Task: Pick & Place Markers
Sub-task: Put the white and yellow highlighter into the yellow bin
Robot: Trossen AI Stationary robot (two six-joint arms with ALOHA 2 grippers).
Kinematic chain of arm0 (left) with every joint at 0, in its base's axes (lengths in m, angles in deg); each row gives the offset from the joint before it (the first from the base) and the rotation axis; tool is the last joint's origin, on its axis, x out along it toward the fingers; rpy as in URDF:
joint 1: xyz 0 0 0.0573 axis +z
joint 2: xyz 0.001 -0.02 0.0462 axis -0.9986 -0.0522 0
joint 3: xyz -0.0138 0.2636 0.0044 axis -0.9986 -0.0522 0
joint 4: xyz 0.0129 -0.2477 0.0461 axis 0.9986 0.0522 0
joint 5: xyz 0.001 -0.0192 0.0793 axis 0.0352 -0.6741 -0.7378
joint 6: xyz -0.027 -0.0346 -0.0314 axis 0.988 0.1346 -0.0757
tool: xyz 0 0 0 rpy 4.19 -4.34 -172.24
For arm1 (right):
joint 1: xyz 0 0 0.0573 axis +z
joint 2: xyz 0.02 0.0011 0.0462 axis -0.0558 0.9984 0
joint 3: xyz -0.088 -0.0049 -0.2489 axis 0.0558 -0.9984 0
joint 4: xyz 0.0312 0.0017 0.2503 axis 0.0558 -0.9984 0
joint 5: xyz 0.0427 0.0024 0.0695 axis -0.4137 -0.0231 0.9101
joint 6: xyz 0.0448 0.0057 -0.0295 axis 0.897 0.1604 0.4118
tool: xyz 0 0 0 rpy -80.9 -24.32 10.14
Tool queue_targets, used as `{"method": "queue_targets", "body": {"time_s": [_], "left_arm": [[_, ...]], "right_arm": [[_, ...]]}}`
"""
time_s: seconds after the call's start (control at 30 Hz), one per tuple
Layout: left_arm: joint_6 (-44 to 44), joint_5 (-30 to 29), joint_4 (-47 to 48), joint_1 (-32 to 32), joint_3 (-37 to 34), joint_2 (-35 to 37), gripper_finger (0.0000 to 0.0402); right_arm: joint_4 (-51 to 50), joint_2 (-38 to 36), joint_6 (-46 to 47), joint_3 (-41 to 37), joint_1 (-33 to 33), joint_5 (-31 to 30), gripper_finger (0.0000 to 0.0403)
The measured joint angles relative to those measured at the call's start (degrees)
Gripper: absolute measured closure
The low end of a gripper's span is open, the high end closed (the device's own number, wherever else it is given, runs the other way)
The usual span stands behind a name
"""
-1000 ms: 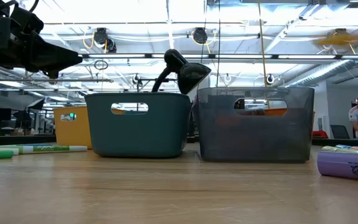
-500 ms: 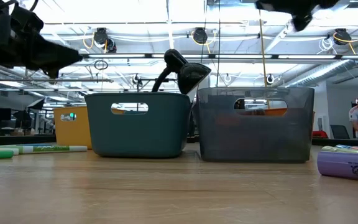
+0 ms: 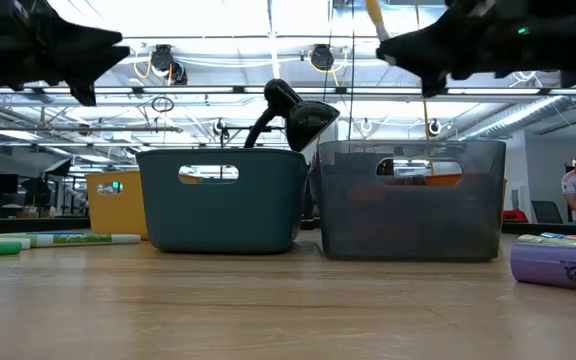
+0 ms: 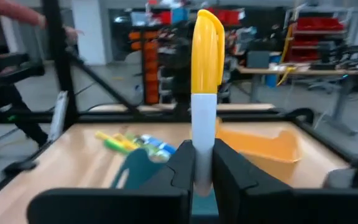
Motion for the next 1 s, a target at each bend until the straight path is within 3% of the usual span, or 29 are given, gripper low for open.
{"method": "queue_targets", "body": {"time_s": [0.17,0.4,0.47,0.53,0.6,0.77,1.0], "left_arm": [[-0.26,-5.46,-0.66,0.04,-0.02,-0.03,0.0275],[-11.17,-22.84,-1.64,0.07,-0.04,-1.42,0.0275],[-8.12,-20.91,-2.19,0.06,-0.08,-3.32,0.0275],[-5.93,-14.33,-5.43,-0.26,-0.08,-6.29,0.0275],[-3.86,-10.90,-9.55,-1.08,-0.07,-10.43,0.0275],[-6.63,-16.53,-20.59,-2.40,1.30,-25.64,0.0267],[-14.43,-15.45,-23.85,-2.40,17.84,-52.96,0.0208]], "right_arm": [[0.97,0.00,1.70,0.00,-7.69,10.15,0.0381],[-1.56,0.04,-3.99,2.20,-12.77,11.54,0.0381],[-5.46,0.03,-6.21,5.55,-13.12,13.61,0.0380],[-9.54,0.47,-7.84,8.58,-12.83,15.37,0.0380],[-11.14,2.01,-9.46,10.51,-11.90,15.44,0.0380],[-8.93,5.24,-12.54,12.43,-11.57,15.14,0.0379],[-8.36,12.25,-14.40,16.69,-13.05,15.06,0.0379]]}}
